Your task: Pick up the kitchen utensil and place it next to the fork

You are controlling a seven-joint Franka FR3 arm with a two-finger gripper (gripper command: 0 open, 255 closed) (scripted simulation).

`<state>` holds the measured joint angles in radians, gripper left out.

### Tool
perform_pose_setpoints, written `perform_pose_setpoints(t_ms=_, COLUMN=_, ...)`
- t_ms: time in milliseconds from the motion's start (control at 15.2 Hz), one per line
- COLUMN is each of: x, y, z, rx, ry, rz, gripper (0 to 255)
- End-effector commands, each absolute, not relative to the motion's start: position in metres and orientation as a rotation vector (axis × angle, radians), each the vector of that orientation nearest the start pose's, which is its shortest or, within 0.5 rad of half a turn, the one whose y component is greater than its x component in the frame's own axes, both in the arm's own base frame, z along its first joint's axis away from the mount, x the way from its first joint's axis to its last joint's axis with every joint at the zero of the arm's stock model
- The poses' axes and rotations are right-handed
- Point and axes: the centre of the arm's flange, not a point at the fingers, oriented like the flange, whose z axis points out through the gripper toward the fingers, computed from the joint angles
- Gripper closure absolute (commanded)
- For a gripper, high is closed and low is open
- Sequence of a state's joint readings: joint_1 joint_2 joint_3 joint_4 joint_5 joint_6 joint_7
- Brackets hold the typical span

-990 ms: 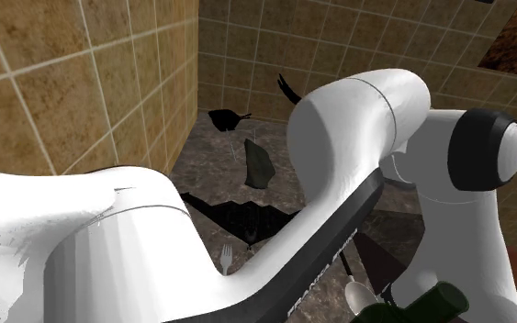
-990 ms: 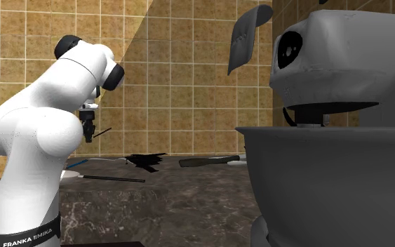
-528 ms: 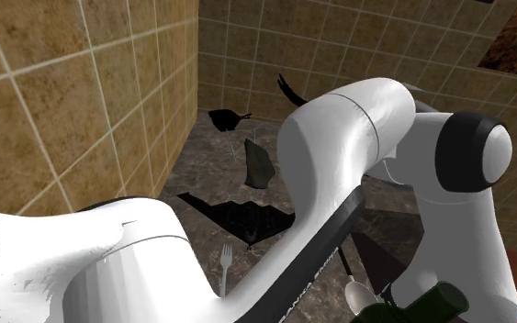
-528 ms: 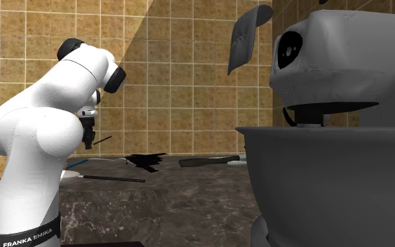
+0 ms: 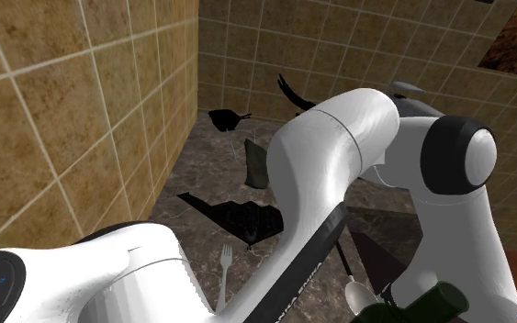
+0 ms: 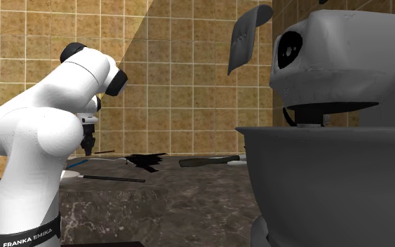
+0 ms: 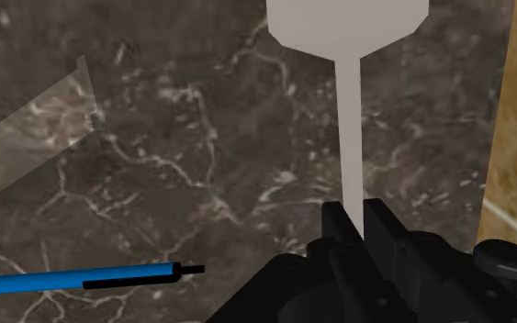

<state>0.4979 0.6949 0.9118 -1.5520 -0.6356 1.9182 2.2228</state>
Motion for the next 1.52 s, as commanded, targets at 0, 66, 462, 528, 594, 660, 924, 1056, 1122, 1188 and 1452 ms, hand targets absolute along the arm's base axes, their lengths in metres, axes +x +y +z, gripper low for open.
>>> perform_pose_setpoints(t_ms=0, x=0.253, y=0.634, z=0.350, rx=-2.980, ry=1.056, rz=-0.099, gripper=255)
perform_pose_setpoints(t_ms=66, x=0.253, y=0.634, z=0.350, rx=-2.980, ry=1.056, rz=-0.099, gripper=255)
perform_pose_setpoints(t_ms=462, x=0.253, y=0.634, z=0.351, rx=-2.980, ry=1.056, rz=-0.099, gripper=0)
perform_pose_setpoints(t_ms=528, x=0.253, y=0.634, z=0.351, rx=-2.980, ry=1.056, rz=-0.099, gripper=0)
perform_pose_setpoints(t_ms=594, x=0.253, y=0.634, z=0.351, rx=-2.980, ry=1.056, rz=-0.099, gripper=0)
perform_pose_setpoints(t_ms=660, x=0.253, y=0.634, z=0.351, rx=-2.980, ry=1.056, rz=-0.099, gripper=0)
perform_pose_setpoints(t_ms=924, x=0.251, y=0.636, z=0.390, rx=-2.980, ry=1.056, rz=-0.099, gripper=0)
perform_pose_setpoints(t_ms=1056, x=0.250, y=0.636, z=0.400, rx=-2.980, ry=1.056, rz=-0.099, gripper=0)
perform_pose_setpoints(t_ms=1122, x=0.250, y=0.636, z=0.400, rx=-2.980, ry=1.056, rz=-0.099, gripper=0)
perform_pose_setpoints(t_ms=1188, x=0.250, y=0.636, z=0.400, rx=-2.980, ry=1.056, rz=-0.099, gripper=0)
perform_pose_setpoints(t_ms=1452, x=0.250, y=0.636, z=0.400, rx=-2.980, ry=1.056, rz=-0.099, gripper=0)
